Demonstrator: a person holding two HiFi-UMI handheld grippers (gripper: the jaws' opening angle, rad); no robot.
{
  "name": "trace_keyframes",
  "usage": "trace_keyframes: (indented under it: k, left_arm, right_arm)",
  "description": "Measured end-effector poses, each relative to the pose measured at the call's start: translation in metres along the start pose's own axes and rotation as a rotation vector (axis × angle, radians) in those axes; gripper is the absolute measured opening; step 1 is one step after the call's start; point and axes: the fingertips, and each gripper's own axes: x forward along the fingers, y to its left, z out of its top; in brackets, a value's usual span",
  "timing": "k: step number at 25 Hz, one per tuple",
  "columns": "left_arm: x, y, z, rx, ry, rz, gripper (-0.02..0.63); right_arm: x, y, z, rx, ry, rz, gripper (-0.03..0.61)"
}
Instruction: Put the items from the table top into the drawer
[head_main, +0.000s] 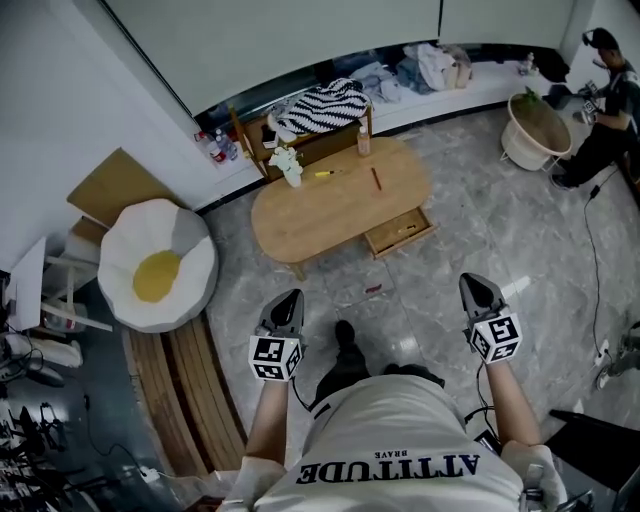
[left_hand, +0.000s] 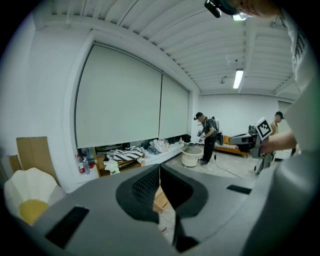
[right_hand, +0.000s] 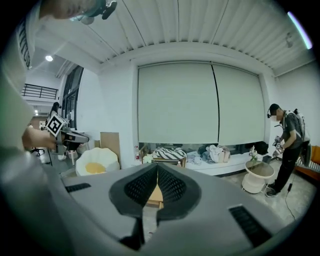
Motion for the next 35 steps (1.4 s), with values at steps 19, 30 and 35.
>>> trace_keyframes:
  k: [19, 30, 35]
  left_arm:
    - [0.12, 0.158, 0.014, 0.058, 0.076, -0.158, 0.021]
    - [0.16, 0.183, 0.012, 0.045, 0.087, -0.238, 0.021]
    - [0.172, 0.175, 0.011, 0.041, 0.097, -0.267, 0.021]
  right_arm:
    - [0.162, 0.032, 0.037, -0.011, 0.075, -0.093, 0.02]
    - [0.189, 0.045, 0.039, -0.014, 0.12, -0.135, 0.02]
    - [0.187, 0.04, 0.04, -0.01, 0.136, -0.145, 0.02]
